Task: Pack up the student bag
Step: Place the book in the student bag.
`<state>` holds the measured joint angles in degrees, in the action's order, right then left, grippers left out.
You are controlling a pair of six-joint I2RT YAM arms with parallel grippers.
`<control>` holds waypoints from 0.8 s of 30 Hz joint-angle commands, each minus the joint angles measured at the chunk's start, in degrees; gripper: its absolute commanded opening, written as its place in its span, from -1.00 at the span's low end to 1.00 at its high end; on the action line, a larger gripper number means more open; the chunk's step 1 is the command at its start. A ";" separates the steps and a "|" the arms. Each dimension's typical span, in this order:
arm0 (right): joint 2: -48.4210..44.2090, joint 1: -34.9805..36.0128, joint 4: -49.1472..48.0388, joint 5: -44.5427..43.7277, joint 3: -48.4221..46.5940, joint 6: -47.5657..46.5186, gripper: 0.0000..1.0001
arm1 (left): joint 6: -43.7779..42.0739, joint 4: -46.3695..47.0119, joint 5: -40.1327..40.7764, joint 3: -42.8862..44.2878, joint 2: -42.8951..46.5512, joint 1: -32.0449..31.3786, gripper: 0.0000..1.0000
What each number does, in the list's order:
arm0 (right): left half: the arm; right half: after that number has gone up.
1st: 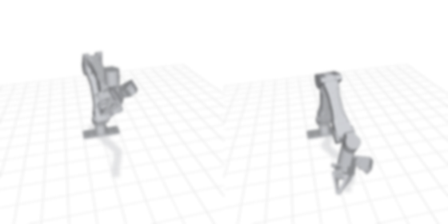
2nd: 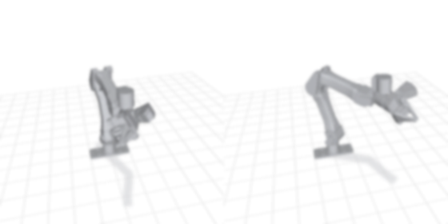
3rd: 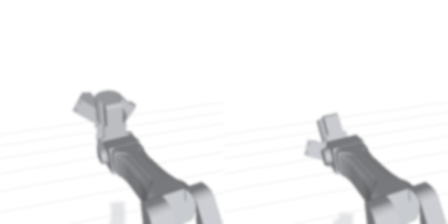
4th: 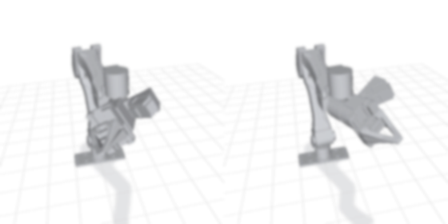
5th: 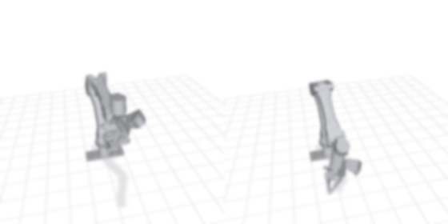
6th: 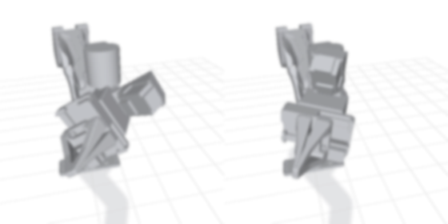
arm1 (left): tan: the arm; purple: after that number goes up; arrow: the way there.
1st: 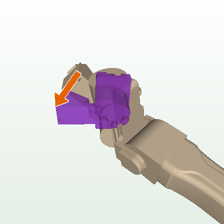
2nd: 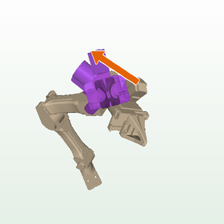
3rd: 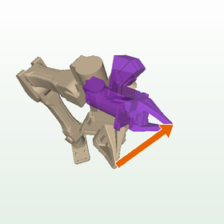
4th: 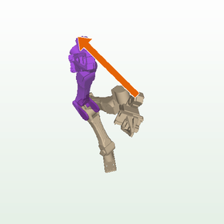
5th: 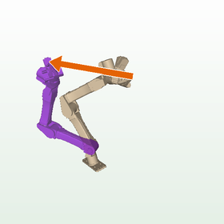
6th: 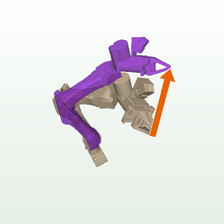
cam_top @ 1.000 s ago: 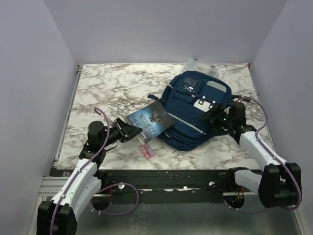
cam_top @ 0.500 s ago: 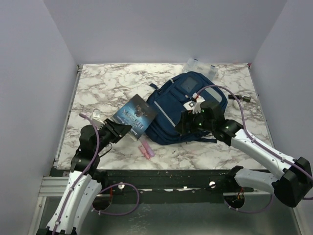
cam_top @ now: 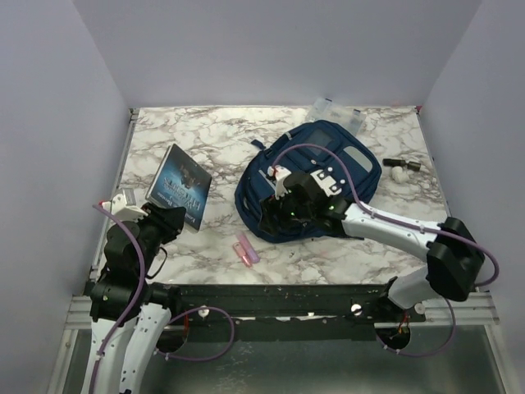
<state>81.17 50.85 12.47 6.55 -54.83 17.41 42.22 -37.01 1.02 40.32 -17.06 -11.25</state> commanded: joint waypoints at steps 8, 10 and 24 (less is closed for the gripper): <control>15.96 0.21 -4.49 -4.22 -11.59 -2.73 -0.04 | -2.45 0.80 -2.55 1.57 4.84 0.19 -1.00; 17.87 0.23 -3.50 -3.85 -12.89 -2.58 -0.03 | -1.84 0.97 -3.19 1.35 4.65 0.17 -1.00; 18.95 0.39 -3.09 -8.01 -9.69 -4.12 -0.99 | -1.35 4.55 -6.46 -0.16 2.19 0.17 -1.00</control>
<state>102.43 50.92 8.60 0.93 -66.41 14.06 39.79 -42.41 -3.25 39.59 -15.22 -11.25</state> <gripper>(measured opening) 0.064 0.264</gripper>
